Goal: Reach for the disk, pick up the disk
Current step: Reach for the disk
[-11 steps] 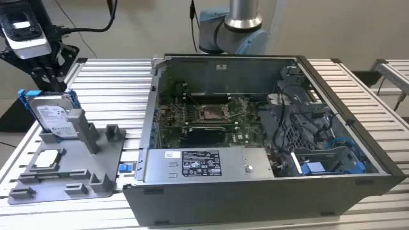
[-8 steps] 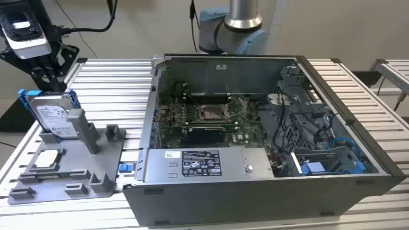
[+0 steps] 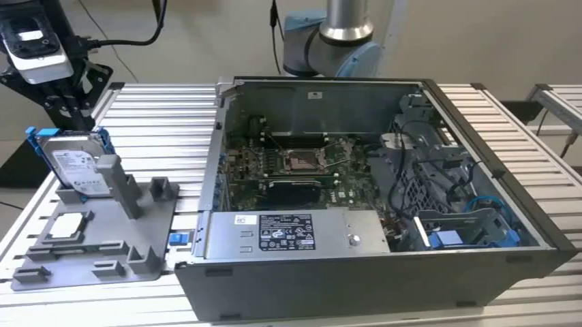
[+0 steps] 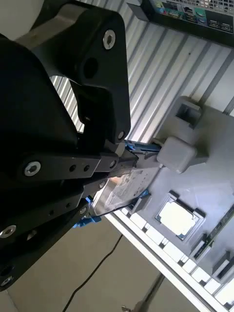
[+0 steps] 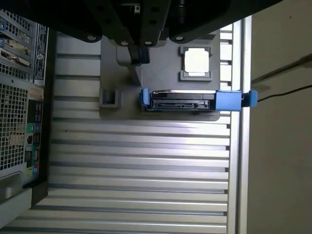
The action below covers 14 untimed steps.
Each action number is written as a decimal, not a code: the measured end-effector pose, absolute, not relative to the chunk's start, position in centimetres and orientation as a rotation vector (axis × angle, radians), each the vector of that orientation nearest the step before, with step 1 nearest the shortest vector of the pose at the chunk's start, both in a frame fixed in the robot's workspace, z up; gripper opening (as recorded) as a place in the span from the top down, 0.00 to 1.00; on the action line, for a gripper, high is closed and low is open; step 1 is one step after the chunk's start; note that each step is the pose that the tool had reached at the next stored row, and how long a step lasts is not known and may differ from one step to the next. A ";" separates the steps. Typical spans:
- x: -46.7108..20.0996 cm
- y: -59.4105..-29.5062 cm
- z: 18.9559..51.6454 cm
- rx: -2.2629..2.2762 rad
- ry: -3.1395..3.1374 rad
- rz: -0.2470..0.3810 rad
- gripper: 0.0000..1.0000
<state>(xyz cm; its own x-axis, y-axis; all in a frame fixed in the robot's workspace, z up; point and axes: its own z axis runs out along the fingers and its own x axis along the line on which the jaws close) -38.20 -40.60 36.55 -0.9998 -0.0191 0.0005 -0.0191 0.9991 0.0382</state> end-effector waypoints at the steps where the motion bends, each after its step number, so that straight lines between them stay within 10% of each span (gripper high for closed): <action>1: -38.2 -40.6 36.6 0.030 -3.140 -0.060 1.00; 14: -41.3 -37.7 36.6 0.025 -3.140 -0.059 1.00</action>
